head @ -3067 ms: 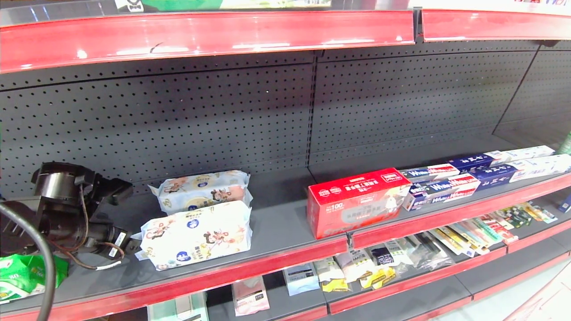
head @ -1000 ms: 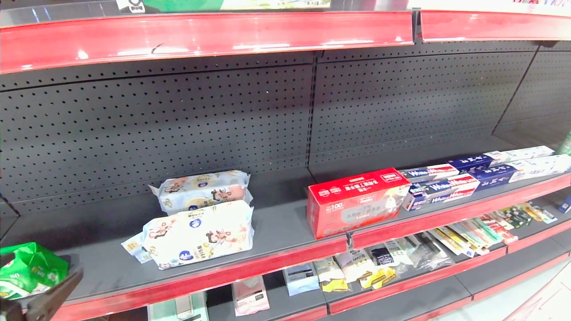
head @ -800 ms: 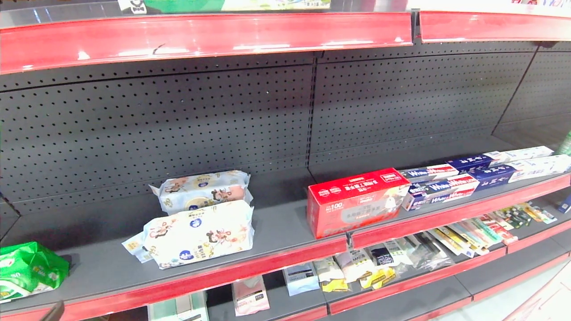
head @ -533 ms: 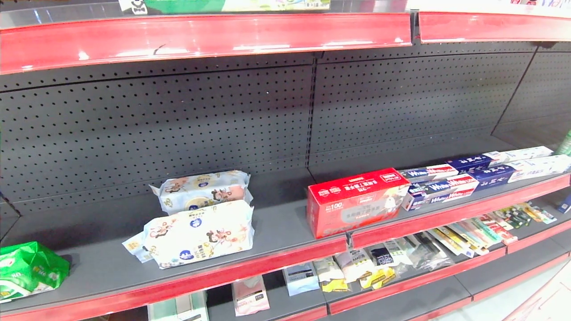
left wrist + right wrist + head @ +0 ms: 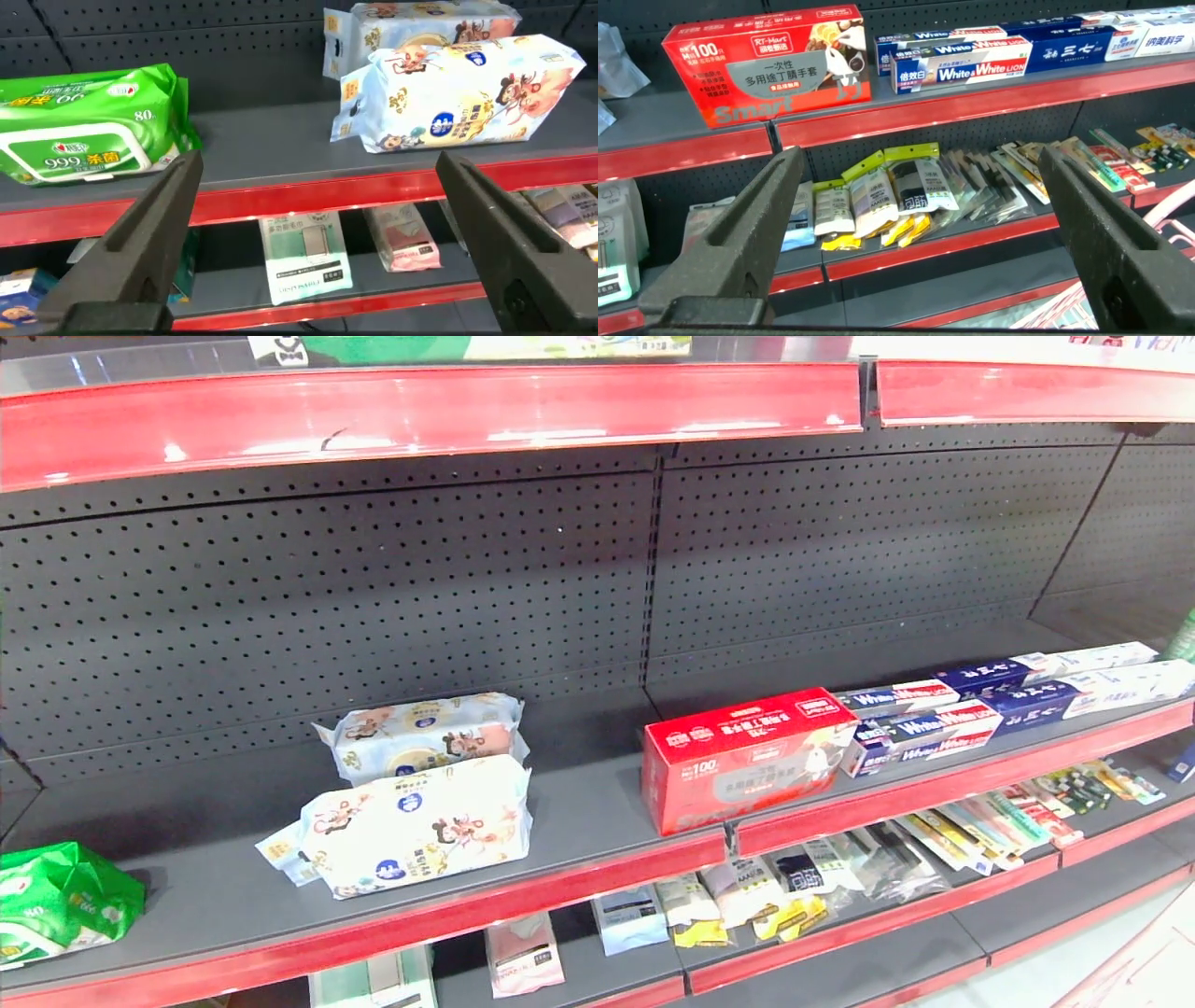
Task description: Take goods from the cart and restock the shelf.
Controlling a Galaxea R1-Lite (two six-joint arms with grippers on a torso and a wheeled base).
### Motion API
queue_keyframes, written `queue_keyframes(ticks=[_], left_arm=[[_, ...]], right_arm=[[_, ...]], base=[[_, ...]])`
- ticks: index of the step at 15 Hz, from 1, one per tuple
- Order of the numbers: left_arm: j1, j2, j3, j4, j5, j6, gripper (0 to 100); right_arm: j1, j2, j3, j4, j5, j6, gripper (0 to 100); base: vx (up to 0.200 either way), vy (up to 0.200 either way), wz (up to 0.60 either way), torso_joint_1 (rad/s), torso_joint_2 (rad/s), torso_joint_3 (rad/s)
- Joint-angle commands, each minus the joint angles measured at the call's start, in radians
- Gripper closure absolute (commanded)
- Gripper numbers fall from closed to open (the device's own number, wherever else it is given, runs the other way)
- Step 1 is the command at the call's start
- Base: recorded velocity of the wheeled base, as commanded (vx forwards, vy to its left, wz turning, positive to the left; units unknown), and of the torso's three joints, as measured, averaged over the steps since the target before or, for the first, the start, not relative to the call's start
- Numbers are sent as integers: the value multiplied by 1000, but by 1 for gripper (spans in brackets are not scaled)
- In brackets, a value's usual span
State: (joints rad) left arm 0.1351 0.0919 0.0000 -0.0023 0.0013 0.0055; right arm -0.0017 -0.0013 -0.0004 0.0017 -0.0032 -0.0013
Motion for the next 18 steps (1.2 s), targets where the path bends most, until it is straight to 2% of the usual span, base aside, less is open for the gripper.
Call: queue_keyframes(ticks=[1,5,8,10,18], left_arm=[[-2,3,0,-1,0,1,0],[-2,3,0,-1,-7,4,0],[-32,8,0,-1,-7,4,0],[-65,9,0,-1,-7,4,0],[-91,5,0,-1,-7,2,0]], right_arm=[[0,1,0,0,0,0,0],[0,1,0,0,0,0,0],[0,1,0,0,3,-2,0],[2,1,-1,0,14,-13,0],[2,1,-1,0,14,-13,0]], base=[[0,0,0,0,0,0],[0,0,0,0,0,0],[0,0,0,0,0,0],[0,0,600,2,7,0],[0,0,600,5,0,1]])
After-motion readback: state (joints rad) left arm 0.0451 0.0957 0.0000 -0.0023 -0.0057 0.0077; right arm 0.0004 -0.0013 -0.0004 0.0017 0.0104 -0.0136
